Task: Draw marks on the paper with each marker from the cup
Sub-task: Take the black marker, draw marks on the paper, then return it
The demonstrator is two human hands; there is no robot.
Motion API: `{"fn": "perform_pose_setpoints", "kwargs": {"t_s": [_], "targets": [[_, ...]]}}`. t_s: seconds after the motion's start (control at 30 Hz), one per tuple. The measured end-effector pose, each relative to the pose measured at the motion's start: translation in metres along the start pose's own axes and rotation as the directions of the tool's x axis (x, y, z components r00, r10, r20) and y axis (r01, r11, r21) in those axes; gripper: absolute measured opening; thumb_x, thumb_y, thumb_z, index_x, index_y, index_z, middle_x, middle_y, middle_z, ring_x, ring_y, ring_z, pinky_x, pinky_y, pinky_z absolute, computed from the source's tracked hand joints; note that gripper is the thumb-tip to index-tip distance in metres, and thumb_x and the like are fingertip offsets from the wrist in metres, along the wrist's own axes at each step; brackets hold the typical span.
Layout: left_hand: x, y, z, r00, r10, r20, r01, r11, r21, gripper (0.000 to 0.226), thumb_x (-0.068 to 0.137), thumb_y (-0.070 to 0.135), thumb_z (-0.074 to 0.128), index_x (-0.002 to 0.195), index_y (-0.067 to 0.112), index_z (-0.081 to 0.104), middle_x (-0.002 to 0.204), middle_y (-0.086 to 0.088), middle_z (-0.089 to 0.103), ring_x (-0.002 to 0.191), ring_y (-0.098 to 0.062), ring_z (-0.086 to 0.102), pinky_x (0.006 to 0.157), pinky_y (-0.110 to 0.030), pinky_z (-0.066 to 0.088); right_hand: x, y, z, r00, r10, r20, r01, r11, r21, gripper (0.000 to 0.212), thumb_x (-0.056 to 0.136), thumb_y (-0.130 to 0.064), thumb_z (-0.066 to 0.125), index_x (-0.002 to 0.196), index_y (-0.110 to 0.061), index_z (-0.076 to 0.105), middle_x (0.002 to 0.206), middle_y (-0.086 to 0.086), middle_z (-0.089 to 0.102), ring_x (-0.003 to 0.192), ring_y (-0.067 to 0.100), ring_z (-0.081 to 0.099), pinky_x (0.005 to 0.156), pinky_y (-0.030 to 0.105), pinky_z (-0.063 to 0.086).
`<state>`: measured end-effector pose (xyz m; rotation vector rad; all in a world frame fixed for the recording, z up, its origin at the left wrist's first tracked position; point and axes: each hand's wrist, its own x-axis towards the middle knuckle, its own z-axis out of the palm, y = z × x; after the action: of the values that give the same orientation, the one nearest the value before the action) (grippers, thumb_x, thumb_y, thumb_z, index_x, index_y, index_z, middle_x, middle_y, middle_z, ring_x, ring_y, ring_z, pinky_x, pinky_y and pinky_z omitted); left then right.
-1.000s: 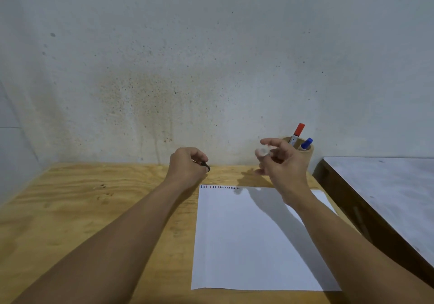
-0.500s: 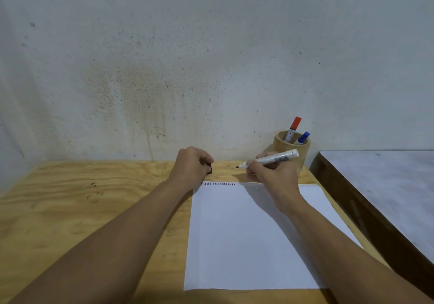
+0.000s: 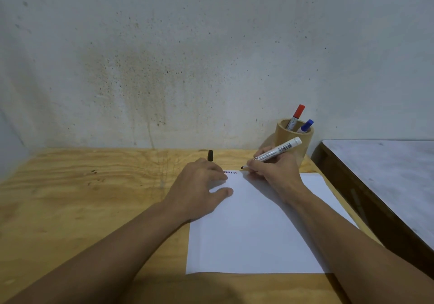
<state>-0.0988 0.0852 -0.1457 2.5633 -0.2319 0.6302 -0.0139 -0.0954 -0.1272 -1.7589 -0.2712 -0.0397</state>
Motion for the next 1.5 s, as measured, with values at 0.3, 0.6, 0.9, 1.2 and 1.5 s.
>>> {"fn": "perform_pose_setpoints", "kwargs": {"t_s": [0.3, 0.6, 0.9, 1.2, 1.5], "targets": [[-0.007, 0.0, 0.002, 0.999, 0.026, 0.033, -0.027, 0.999, 0.032, 0.033, 0.077, 0.048, 0.062, 0.091, 0.022, 0.075, 0.102, 0.005, 0.071, 0.098, -0.012, 0.058, 0.088, -0.034, 0.044, -0.001, 0.003, 0.005, 1.0, -0.031, 0.008, 0.031, 0.999, -0.038, 0.006, 0.074, -0.005, 0.078, 0.075, -0.008, 0.073, 0.071, 0.004, 0.073, 0.065, 0.01, 0.07, 0.064, 0.023, 0.059], [-0.008, 0.0, 0.002, 1.0, 0.014, 0.008, -0.014, 1.0, 0.006, 0.033, 0.076, 0.046, 0.066, 0.095, 0.02, 0.074, 0.104, 0.004, 0.072, 0.099, -0.013, 0.059, 0.088, -0.035, 0.045, 0.002, 0.009, 0.005, 0.997, -0.061, 0.047, 0.063, 0.997, -0.05, 0.005, 0.076, -0.005, 0.078, 0.073, -0.005, 0.074, 0.072, 0.01, 0.074, 0.061, 0.01, 0.068, 0.061, 0.022, 0.056], [-0.008, 0.001, 0.002, 1.0, 0.015, -0.006, -0.015, 1.0, -0.006, 0.031, 0.076, 0.044, 0.068, 0.094, 0.019, 0.075, 0.103, 0.003, 0.072, 0.099, -0.013, 0.059, 0.086, -0.034, 0.046, 0.003, 0.012, 0.006, 0.996, -0.07, 0.051, 0.073, 0.996, -0.049, 0.005, 0.075, -0.006, 0.078, 0.072, -0.006, 0.075, 0.071, 0.011, 0.074, 0.063, 0.016, 0.07, 0.065, 0.03, 0.06], [-0.009, 0.0, 0.002, 1.0, 0.009, -0.001, -0.009, 1.0, -0.008, 0.032, 0.076, 0.045, 0.067, 0.095, 0.02, 0.074, 0.105, 0.004, 0.071, 0.101, -0.012, 0.059, 0.088, -0.034, 0.046, 0.003, 0.015, 0.006, 0.996, -0.062, 0.06, 0.064, 0.997, -0.043, 0.005, 0.075, -0.005, 0.078, 0.073, -0.003, 0.074, 0.071, 0.01, 0.073, 0.063, 0.014, 0.069, 0.062, 0.025, 0.057], [-0.009, 0.0, 0.003, 1.0, 0.005, -0.006, -0.005, 1.0, -0.013, 0.032, 0.076, 0.045, 0.068, 0.095, 0.02, 0.074, 0.105, 0.003, 0.071, 0.101, -0.012, 0.059, 0.088, -0.035, 0.047, 0.005, 0.015, 0.006, 0.995, -0.071, 0.071, 0.077, 0.993, -0.086, 0.005, 0.074, -0.005, 0.076, 0.074, 0.0, 0.074, 0.073, 0.013, 0.074, 0.062, 0.013, 0.068, 0.059, 0.024, 0.057]]}}
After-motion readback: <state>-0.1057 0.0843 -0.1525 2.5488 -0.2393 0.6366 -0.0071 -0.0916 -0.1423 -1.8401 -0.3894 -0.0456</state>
